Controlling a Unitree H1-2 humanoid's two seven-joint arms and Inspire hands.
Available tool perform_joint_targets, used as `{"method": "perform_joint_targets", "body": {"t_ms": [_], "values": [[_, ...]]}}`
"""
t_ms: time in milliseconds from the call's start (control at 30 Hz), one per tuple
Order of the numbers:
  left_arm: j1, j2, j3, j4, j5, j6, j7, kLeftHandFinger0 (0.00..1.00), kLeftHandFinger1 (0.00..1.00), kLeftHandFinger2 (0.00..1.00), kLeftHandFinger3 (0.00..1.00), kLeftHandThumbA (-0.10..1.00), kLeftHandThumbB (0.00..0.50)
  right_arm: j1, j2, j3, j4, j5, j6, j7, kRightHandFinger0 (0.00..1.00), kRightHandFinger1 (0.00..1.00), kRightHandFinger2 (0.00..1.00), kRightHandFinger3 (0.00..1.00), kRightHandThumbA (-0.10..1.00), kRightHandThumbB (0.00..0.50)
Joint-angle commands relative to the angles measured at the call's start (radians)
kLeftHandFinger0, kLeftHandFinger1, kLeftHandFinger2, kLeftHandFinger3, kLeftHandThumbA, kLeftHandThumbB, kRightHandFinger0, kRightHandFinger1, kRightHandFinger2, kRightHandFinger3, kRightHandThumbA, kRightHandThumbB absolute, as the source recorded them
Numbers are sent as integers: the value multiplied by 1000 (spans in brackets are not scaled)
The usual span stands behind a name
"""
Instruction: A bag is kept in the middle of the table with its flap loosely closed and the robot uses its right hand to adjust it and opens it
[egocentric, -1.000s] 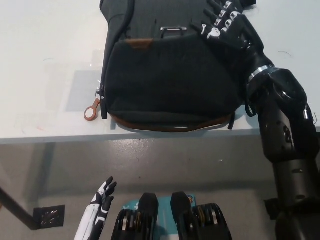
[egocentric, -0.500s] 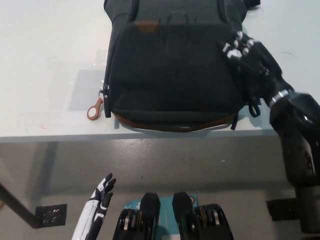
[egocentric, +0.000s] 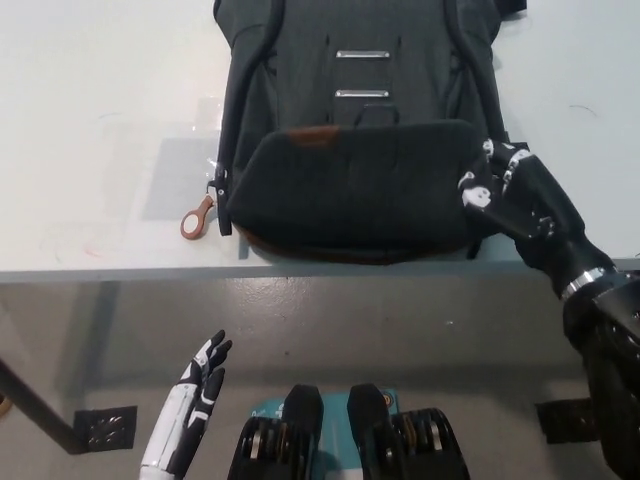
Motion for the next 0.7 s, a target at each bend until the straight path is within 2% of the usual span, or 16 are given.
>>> {"method": "perform_joint_targets", "body": {"t_ms": [0, 33, 100, 133, 167, 200, 267, 333, 367, 400, 433, 467, 500, 533, 567, 667], "values": [[-10, 10, -5, -2, 6, -10, -6, 1000, 1000, 1000, 1000, 1000, 204, -9, -16, -21, -70, -17, -36, 2, 11, 301, 603, 627, -100, 89], [-11, 11, -5, -4, 6, -8, -7, 1000, 1000, 1000, 1000, 1000, 200, -7, -14, -24, -74, -23, -37, -4, 41, 331, 620, 635, -100, 93], [-14, 11, -6, -2, 0, -7, -11, 1000, 1000, 1000, 1000, 1000, 210, -2, -21, -19, -85, -49, -43, -10, 33, 337, 619, 660, -100, 96], [-18, 9, -5, 4, -1, -14, -8, 1000, 1000, 1000, 1000, 1000, 228, 7, -30, -8, -100, -79, -51, -14, 67, 378, 642, 704, -100, 96], [-22, 9, -4, 4, -2, -14, -8, 1000, 1000, 1000, 1000, 1000, 228, 20, -32, 0, -114, -107, -58, -21, 120, 442, 693, 751, -100, 106], [-24, 10, -4, 3, -3, -13, -9, 1000, 1000, 1000, 1000, 1000, 228, 27, -31, 2, -123, -120, -58, -27, 140, 470, 723, 756, -100, 110], [-29, 11, -2, 0, -8, -6, -11, 1000, 1000, 1000, 1000, 1000, 224, 57, -26, 5, -134, -134, -88, -29, 242, 630, 833, 802, -100, 137], [-33, 12, 0, -6, -13, 5, -15, 1000, 1000, 1000, 1000, 1000, 213, 96, -22, 2, -153, -128, -90, -19, 306, 709, 974, 956, -76, 156], [-36, 11, 0, -6, -15, 7, -16, 1000, 1000, 1000, 1000, 1000, 213, 108, -21, 2, -166, -126, -72, -18, 321, 708, 946, 895, -47, 160], [-38, 12, 0, -5, -17, 4, -17, 1000, 1000, 1000, 1000, 1000, 216, 135, -26, 9, -184, -127, -66, -9, 365, 678, 860, 878, 112, 172], [-41, 14, 0, -6, -14, 4, -18, 1000, 1000, 1000, 1000, 1000, 220, 159, -36, 19, -199, -129, -62, 5, 463, 701, 851, 918, 234, 176], [-44, 14, 1, -8, -15, 12, -19, 1000, 1000, 1000, 1000, 1000, 220, 195, -61, 40, -202, -135, -99, 38, 797, 963, 1000, 1000, 454, 191], [-46, 14, 2, -10, -17, 17, -20, 1000, 1000, 1000, 1000, 1000, 221, 213, -78, 53, -203, -139, -116, 60, 914, 1000, 1000, 1000, 524, 197], [-49, 14, 3, -9, -15, 19, -20, 1000, 1000, 1000, 1000, 1000, 218, 234, -105, 76, -203, -158, -144, 82, 1000, 1000, 1000, 1000, 679, 228], [-50, 13, 4, -13, -15, 26, -20, 1000, 1000, 1000, 1000, 1000, 223, 249, -125, 96, -202, -182, -173, 93, 1000, 1000, 1000, 1000, 753, 256], [-57, 16, 4, -8, -12, 23, -21, 1000, 1000, 1000, 1000, 1000, 219, 330, -192, 171, -205, -281, -279, 106, 1000, 1000, 1000, 1000, 848, 311]]}}
